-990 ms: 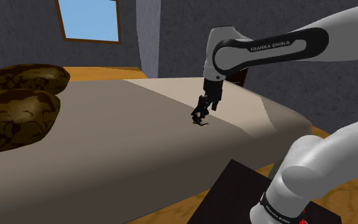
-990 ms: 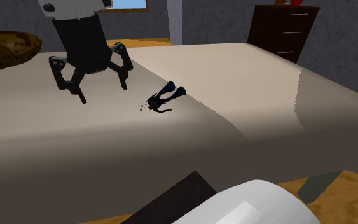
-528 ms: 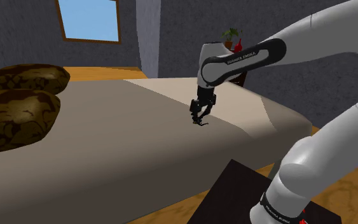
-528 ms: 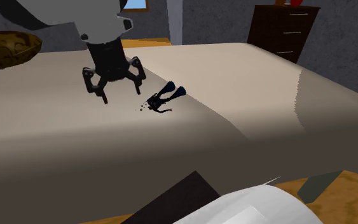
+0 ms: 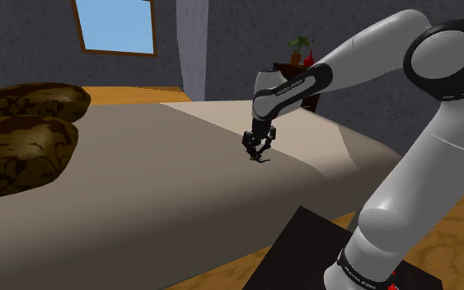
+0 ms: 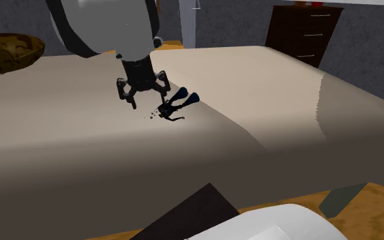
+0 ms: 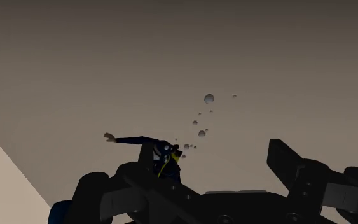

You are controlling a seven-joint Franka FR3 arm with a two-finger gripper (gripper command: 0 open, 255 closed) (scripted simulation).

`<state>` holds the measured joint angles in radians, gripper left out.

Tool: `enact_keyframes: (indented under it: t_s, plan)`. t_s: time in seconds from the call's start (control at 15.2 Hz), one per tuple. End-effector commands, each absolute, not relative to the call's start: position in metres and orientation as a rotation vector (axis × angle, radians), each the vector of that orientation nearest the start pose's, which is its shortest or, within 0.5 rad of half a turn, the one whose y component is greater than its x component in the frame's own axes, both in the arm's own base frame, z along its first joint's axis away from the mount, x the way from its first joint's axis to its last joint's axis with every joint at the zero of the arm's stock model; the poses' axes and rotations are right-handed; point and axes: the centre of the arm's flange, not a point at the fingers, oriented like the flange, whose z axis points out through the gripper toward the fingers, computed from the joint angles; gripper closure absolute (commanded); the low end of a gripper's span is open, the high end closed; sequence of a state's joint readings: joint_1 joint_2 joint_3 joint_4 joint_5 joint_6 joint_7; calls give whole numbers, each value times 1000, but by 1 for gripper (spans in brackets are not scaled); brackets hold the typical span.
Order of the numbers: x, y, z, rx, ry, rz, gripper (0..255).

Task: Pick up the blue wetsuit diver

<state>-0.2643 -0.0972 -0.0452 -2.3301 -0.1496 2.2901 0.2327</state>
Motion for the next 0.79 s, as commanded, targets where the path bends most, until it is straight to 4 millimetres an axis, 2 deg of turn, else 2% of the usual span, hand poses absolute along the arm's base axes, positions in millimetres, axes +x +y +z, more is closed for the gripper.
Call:
enact_keyframes:
  t_s: [0.0, 0.33, 0.73]
  plan:
    - [488, -176, 369, -3159, 804, -102, 0]
    - [510, -223, 340, -3117, 997, -137, 0]
    - [510, -223, 308, -3117, 997, -137, 0]
